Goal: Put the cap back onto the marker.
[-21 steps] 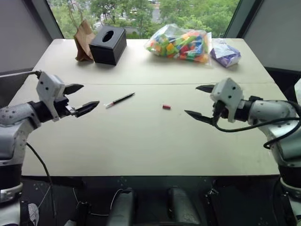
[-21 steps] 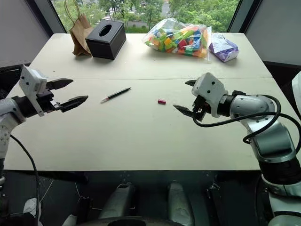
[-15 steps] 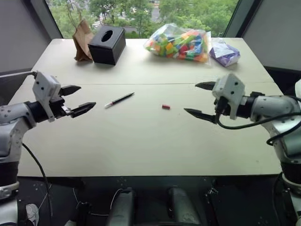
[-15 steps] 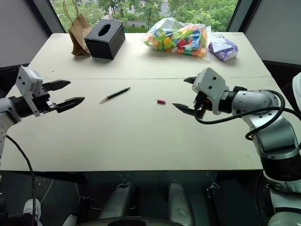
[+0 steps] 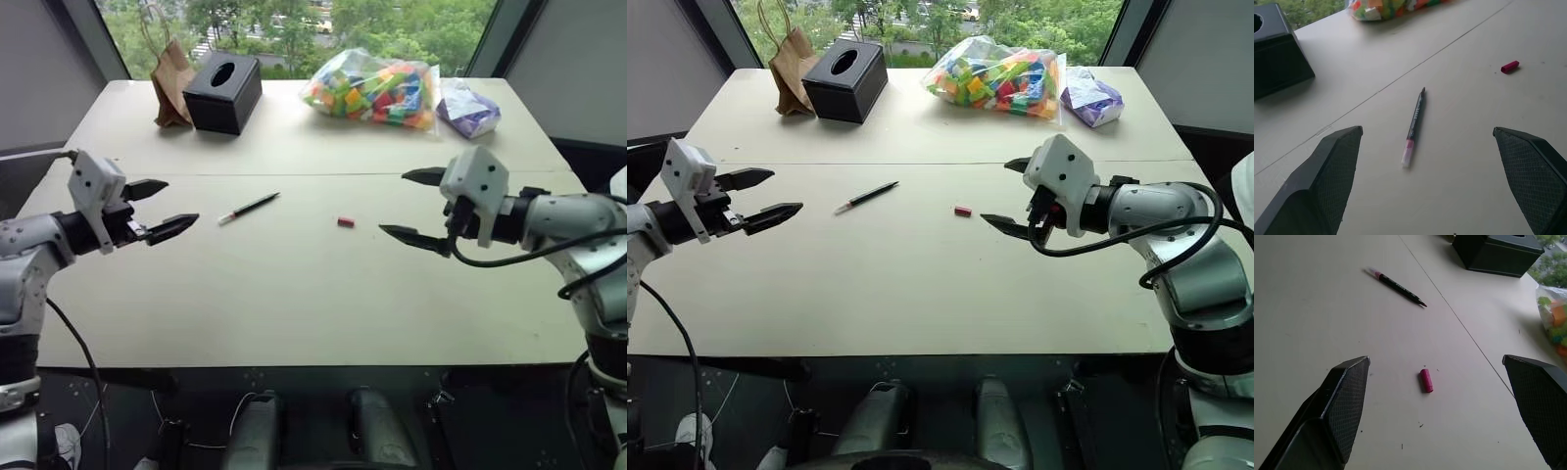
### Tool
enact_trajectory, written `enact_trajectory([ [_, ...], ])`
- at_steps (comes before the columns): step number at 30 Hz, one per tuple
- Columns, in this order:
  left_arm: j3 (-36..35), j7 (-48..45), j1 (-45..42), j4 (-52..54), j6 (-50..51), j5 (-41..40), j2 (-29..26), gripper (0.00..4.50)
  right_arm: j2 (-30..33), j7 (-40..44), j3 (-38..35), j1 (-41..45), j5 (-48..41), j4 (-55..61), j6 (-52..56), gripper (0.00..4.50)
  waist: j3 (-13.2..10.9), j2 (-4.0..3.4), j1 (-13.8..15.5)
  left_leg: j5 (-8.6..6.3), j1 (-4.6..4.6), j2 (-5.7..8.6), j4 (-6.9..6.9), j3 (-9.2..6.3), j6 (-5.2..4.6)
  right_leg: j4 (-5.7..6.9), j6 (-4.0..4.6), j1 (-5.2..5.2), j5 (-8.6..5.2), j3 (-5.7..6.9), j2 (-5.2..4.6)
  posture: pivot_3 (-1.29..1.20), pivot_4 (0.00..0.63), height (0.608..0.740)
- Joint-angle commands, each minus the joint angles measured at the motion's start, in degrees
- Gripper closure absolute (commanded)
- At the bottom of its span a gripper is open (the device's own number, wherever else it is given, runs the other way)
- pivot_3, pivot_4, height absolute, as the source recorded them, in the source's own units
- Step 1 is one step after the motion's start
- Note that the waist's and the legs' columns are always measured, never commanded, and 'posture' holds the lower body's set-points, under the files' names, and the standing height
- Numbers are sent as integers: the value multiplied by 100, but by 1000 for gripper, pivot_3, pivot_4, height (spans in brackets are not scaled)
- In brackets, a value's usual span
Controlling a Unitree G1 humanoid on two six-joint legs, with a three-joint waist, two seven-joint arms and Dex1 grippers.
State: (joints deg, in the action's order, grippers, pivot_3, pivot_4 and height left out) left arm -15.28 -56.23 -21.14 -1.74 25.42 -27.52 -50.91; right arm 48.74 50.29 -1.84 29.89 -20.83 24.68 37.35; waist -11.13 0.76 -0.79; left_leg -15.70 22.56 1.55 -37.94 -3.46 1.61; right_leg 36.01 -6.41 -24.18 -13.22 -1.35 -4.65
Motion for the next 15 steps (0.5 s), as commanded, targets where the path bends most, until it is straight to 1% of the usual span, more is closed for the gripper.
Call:
enact_trajectory([
  [1,-55,-50,-140,-2,-144,50,-81,0,71,-47,-100,117,-51,251,8,18,0,0,0,0,0,0,0,0,0,0,0,0,0,0,0,0,150,740],
  [8,144,-51,-339,-227,-253,187,78,0,-26,-161,-48,20,9,226,-84,18,0,0,9,0,1,0,0,0,0,1,-1,0,1,1,0,0,150,740],
  [12,481,-65,-828,-932,-619,455,430,0,-361,-488,139,-87,197,183,-288,18,1,2,11,0,1,3,-2,3,0,3,-3,2,2,2,2,0,150,740],
  [15,792,-219,-1193,-1621,-1011,705,733,0,-734,-710,191,-281,29,353,-91,18,2,3,13,0,3,18,-3,4,1,6,-3,0,3,2,3,0,150,740],
])
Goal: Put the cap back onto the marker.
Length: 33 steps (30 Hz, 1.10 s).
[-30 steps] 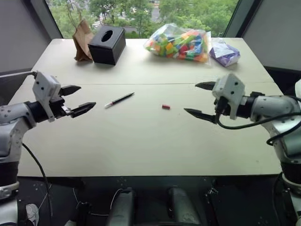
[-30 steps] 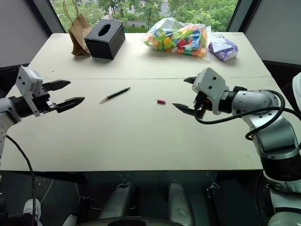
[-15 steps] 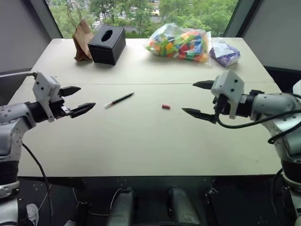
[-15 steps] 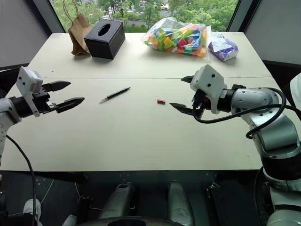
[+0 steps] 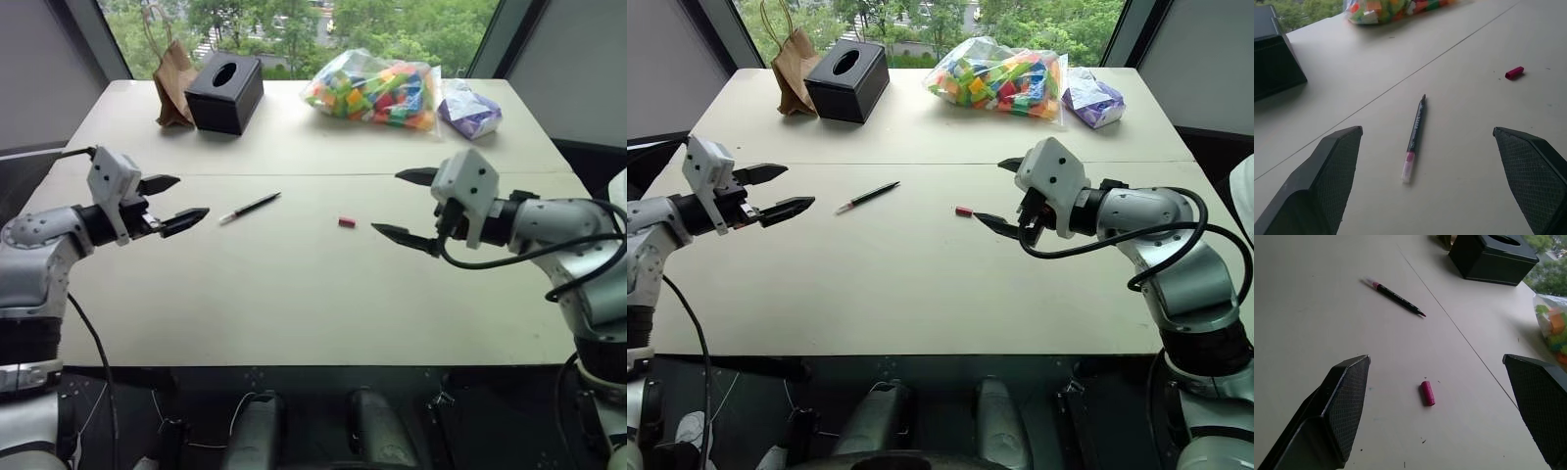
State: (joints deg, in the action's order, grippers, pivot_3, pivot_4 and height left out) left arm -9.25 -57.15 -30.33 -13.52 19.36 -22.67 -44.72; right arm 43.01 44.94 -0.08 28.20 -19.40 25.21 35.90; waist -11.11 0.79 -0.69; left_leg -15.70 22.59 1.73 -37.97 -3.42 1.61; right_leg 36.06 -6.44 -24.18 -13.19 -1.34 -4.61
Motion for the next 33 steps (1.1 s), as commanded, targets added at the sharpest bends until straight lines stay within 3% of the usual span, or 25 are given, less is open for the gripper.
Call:
enact_trajectory([
  [1,309,-189,-431,-746,-563,335,213,0,-282,-206,0,-218,-260,413,180,18,0,0,1,0,0,1,0,0,0,3,0,0,0,0,0,0,150,740],
  [9,884,-59,-2026,-3751,-2101,1324,1013,0,-1022,-555,-148,-805,-1516,1158,1158,18,2,4,20,0,21,19,-10,-7,-1,9,-1,-12,1,11,-4,0,150,740],
  [14,980,129,-2650,-5005,-2786,1734,1361,0,-1246,-922,-34,-1138,-1569,1347,1176,18,3,8,-11,0,28,25,-12,-8,-2,6,-4,-15,2,11,-9,0,150,740],
  [23,1300,530,-2871,-5876,-3174,2552,1566,0,-1292,-1346,-9,-1294,-1488,1511,1082,18,4,10,-4,0,30,25,-12,-9,-2,12,-4,-20,2,11,-7,0,150,740],
  [33,1059,884,-3061,-6115,-2996,2584,1652,0,-1171,-1390,-88,-1173,-1512,1478,1060,18,5,11,-1,0,28,25,-17,-11,-2,17,-6,-18,3,11,-7,0,150,740],
])
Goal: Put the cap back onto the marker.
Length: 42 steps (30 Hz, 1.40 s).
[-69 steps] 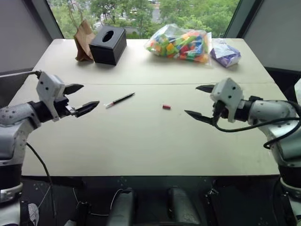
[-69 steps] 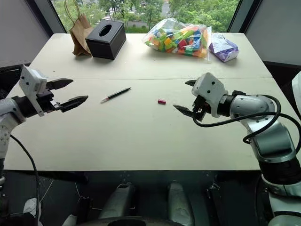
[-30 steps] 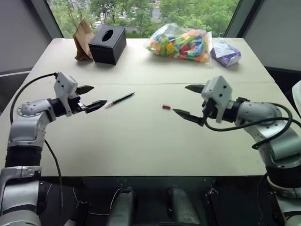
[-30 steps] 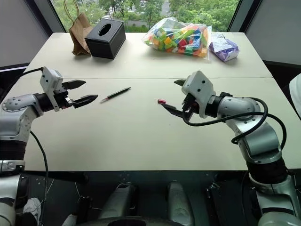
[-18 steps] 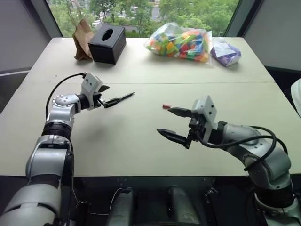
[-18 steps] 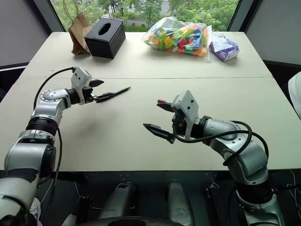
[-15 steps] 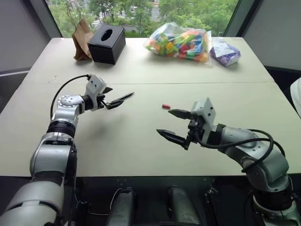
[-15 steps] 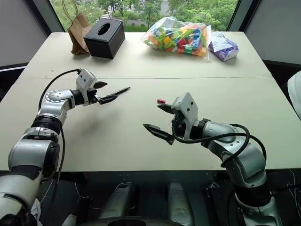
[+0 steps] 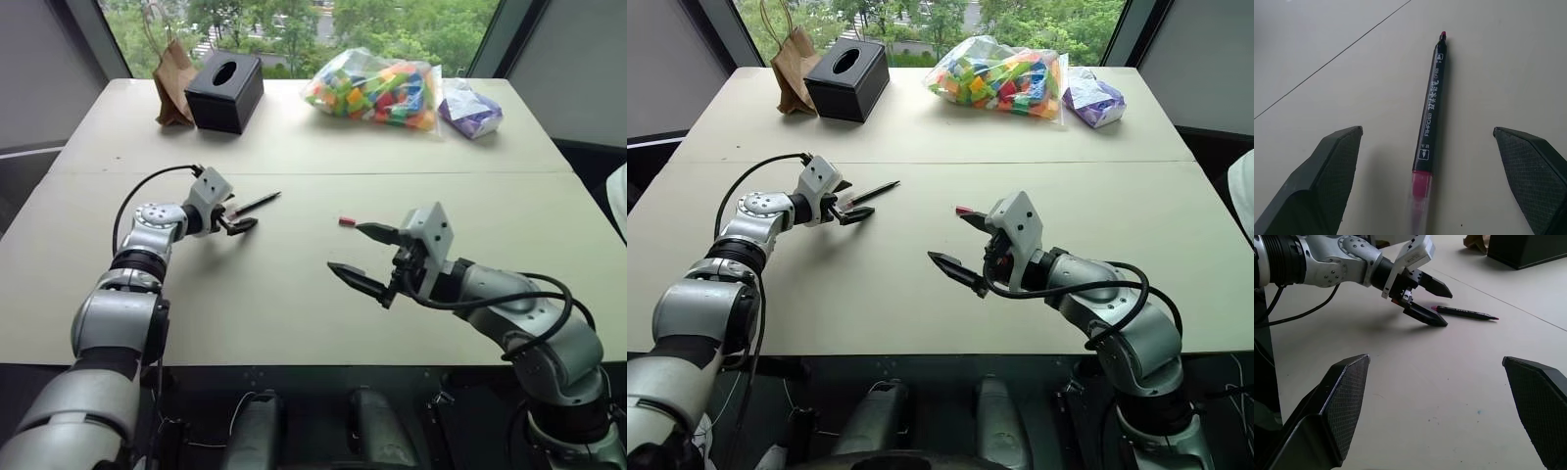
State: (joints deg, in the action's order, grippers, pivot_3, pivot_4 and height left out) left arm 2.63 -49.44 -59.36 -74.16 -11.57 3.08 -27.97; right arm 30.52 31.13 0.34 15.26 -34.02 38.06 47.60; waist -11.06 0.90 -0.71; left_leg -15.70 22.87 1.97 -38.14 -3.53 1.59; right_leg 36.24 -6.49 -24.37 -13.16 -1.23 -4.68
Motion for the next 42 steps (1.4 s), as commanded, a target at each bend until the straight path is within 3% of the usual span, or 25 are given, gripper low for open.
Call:
enact_trajectory([
  [1,-147,102,-172,-57,125,7,-19,0,107,1,-153,138,-45,179,-116,18,0,0,0,0,0,0,0,0,0,0,0,0,0,0,0,0,150,740],
  [5,-228,115,-185,-111,313,15,10,0,236,26,-204,179,-22,150,-135,18,0,0,0,0,0,0,0,0,0,0,0,0,0,1,0,0,150,740],
  [7,-250,186,-169,-142,359,48,43,542,295,41,-217,190,-16,131,-150,0,0,0,1,0,0,0,0,0,0,0,0,0,0,0,0,0,150,740],
  [9,-259,227,-163,-157,369,66,80,1264,338,55,-233,201,-15,117,-161,0,0,1,1,0,0,0,-1,0,0,0,0,0,0,0,0,0,150,740],
  [15,-299,279,-195,-176,381,75,190,4424,429,50,-250,237,-5,105,-176,0,0,1,-3,0,-2,0,-2,0,0,3,0,1,0,0,0,0,150,740],
  [23,-209,99,-134,-155,309,191,250,4471,498,33,-271,207,8,98,-182,0,1,1,1,0,-2,0,-2,1,0,3,0,1,0,-1,0,0,150,740],
  [30,-500,-1147,-154,435,174,-301,91,4471,622,383,-102,498,625,-994,-920,0,0,2,-1,0,1,2,-4,1,0,3,-1,1,0,0,-1,0,150,740],
  [34,-519,-2099,263,1562,521,-664,-177,4471,741,895,242,1023,1111,-2039,-1523,0,0,0,-57,0,1,1,-2,2,0,2,0,-1,0,-2,0,0,150,740],
  [36,-481,-2522,738,2664,993,-887,-500,4471,712,1275,508,1534,1391,-2829,-1922,0,0,-2,-116,0,-2,0,1,6,0,2,0,-2,0,-6,1,0,150,740],
  [42,-600,-2772,1728,5219,2367,-1441,-1288,4471,350,2125,850,2413,1709,-4599,-2684,0,-2,-4,-173,0,-1,-5,6,4,0,3,1,-8,-1,-9,5,0,150,740],
])
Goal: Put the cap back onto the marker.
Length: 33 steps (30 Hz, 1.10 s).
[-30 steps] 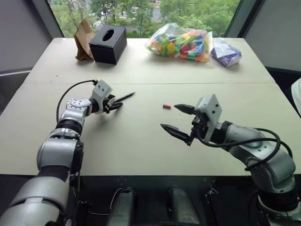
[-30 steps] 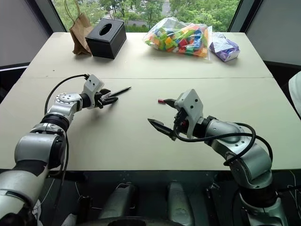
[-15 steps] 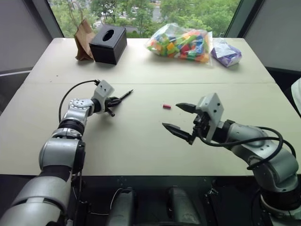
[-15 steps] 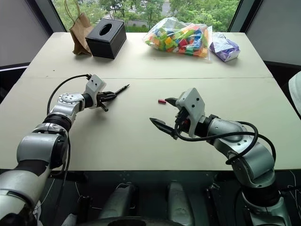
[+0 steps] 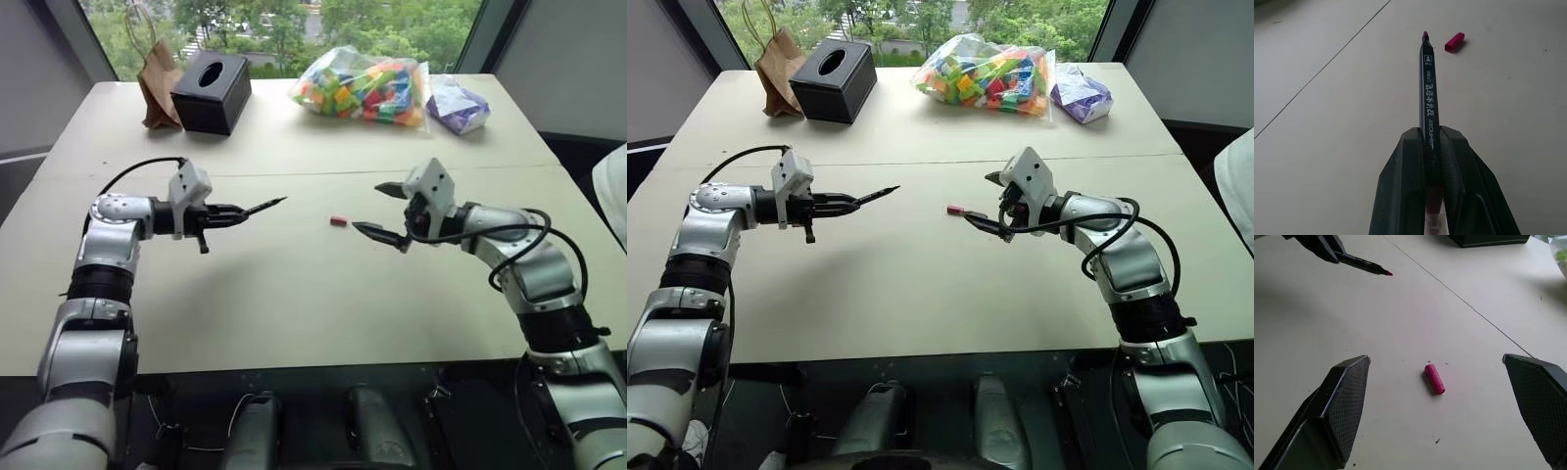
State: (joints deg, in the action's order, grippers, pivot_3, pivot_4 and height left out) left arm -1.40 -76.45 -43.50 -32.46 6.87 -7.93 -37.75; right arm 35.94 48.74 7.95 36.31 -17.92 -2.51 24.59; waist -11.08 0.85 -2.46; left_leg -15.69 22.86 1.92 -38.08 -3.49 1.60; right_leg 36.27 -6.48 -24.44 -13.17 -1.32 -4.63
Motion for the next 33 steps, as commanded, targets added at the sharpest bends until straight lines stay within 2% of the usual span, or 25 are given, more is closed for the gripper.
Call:
enact_trajectory([
  [1,-227,-66,273,1373,702,-421,-444,4471,-276,472,129,429,162,-840,-518,0,0,0,0,0,1,0,0,0,0,-1,0,0,0,0,0,0,150,740],
  [8,-456,70,880,2765,1632,-912,-1150,4471,-886,876,249,1093,592,-2772,-1382,0,-1,-2,-4,0,-1,1,-1,0,1,0,0,0,0,-1,-3,0,150,740],
  [19,-546,185,1364,3467,2221,-1391,-1569,4471,-1431,716,28,1839,1122,-5049,-2426,0,-3,-5,-15,2,-3,2,2,-1,5,2,1,-2,0,-6,-3,0,150,740],
  [32,-497,335,1384,3519,2209,-1483,-1591,4471,-1624,501,-141,2084,1408,-5849,-2897,0,-3,-5,-21,5,-5,2,6,0,9,2,1,-3,0,-7,-2,0,150,740],
  [33,-493,340,1385,3518,2201,-1479,-1590,4496,-1636,486,-147,2084,1422,-5862,-2917,255,-3,-5,-21,5,-5,2,6,0,9,2,1,-3,0,-7,-2,0,150,740],
])
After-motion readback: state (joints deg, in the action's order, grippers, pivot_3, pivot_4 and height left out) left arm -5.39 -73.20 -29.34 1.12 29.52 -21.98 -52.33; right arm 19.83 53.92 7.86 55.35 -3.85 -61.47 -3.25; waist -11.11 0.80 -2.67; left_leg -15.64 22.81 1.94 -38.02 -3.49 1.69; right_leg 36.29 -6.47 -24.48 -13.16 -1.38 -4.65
